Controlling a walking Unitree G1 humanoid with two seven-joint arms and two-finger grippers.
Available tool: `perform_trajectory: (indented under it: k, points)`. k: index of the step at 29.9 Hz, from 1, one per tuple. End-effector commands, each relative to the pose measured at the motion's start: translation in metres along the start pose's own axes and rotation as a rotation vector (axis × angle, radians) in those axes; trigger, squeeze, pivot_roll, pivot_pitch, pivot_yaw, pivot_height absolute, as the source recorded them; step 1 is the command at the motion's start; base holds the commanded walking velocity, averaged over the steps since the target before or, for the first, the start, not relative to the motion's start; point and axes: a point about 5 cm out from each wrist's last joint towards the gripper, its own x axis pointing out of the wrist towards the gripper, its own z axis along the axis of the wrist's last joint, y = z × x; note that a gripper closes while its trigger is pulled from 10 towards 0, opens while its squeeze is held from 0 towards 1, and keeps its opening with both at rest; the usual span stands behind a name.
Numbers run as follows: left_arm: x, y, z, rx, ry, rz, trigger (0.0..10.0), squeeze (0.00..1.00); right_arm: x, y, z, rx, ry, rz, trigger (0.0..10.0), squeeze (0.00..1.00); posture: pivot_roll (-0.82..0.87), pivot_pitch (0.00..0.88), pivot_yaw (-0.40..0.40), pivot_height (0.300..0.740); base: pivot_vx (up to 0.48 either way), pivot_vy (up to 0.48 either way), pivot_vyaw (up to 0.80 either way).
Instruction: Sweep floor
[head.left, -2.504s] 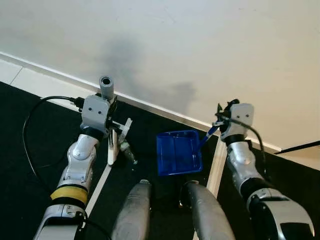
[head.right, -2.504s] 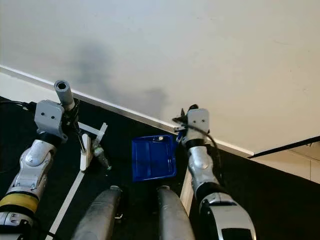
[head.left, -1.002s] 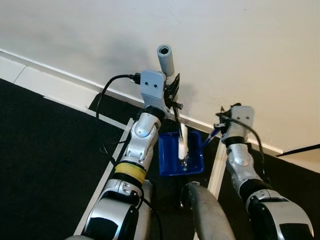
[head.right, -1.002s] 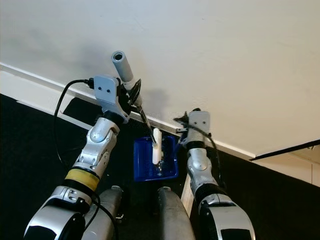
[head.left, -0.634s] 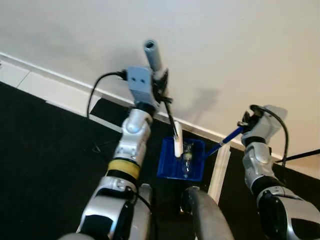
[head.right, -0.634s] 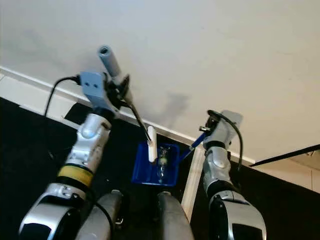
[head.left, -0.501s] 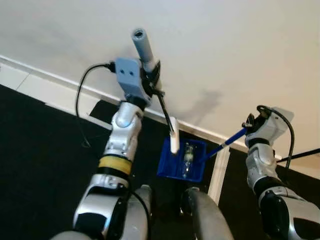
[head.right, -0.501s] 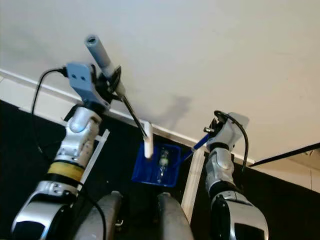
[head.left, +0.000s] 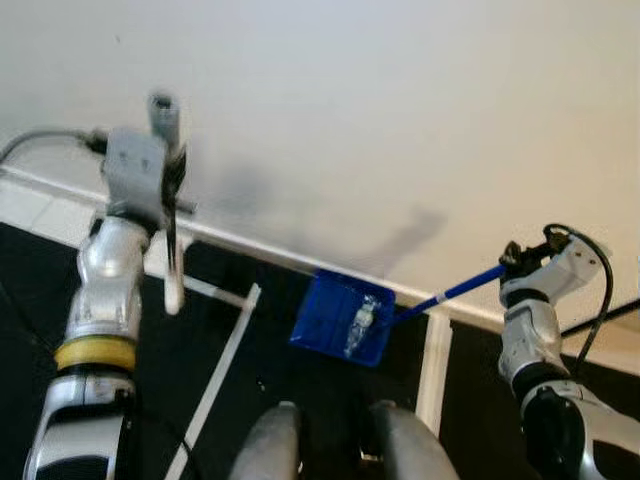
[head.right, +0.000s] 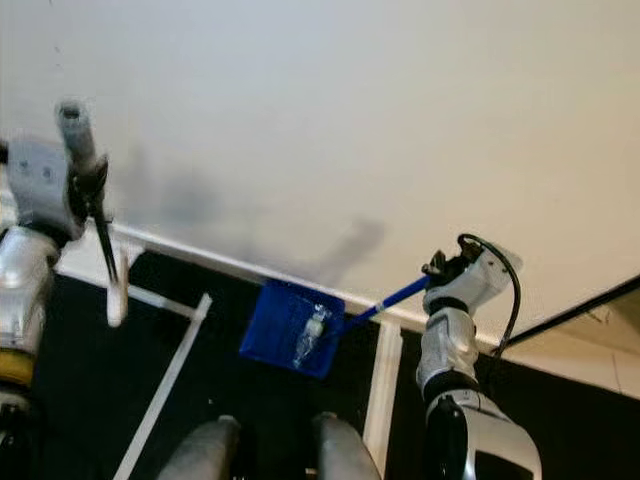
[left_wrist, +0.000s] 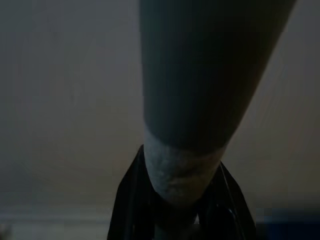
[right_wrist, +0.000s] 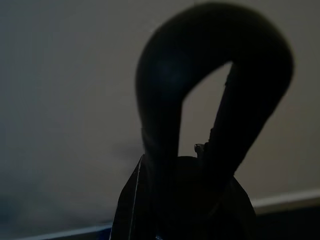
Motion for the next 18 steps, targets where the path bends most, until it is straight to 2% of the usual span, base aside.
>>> perform_trajectory:
  k: [1,2,3,4,6,12,18]
  points:
    - [-0.003,-0.022,-0.018,-0.041,0.067,-0.036,10.0,0.0,0.003,0.003,0.006,0.017,-0.024,0.027,10.0,0.0,0.17,0.0,-0.072,0.74,0.0,0.0,0.0]
    - [-0.007,-0.029,-0.026,-0.05,0.097,-0.045,10.0,0.0,0.003,0.004,0.006,0.028,-0.025,0.033,10.0,0.0,0.17,0.0,-0.072,0.74,0.0,0.0,0.0]
    - [-0.013,-0.047,-0.044,-0.075,0.164,-0.071,10.0,0.0,0.003,0.006,0.006,0.056,-0.023,0.051,10.0,0.0,0.17,0.0,-0.073,0.74,0.0,0.0,0.0]
    - [-0.013,-0.047,-0.044,-0.075,0.164,-0.071,10.0,0.0,0.003,0.006,0.006,0.056,-0.023,0.051,10.0,0.0,0.17,0.0,-0.073,0.74,0.0,0.0,0.0]
    - [-0.017,-0.057,-0.052,-0.077,0.194,-0.095,10.0,0.0,0.004,0.008,0.005,0.073,-0.02,0.07,10.0,0.0,0.16,0.0,-0.072,0.74,0.0,0.0,0.0]
    - [-0.018,-0.066,-0.057,-0.083,0.207,-0.103,10.0,0.0,0.001,0.008,-0.001,0.074,0.009,0.102,10.0,0.0,0.14,0.0,-0.068,0.74,0.0,0.0,0.0]
    - [-0.015,-0.069,-0.053,-0.09,0.183,-0.089,10.0,0.0,-0.005,0.005,-0.008,0.07,0.037,0.115,10.0,0.0,0.13,0.0,-0.069,0.74,0.0,0.0,0.0]
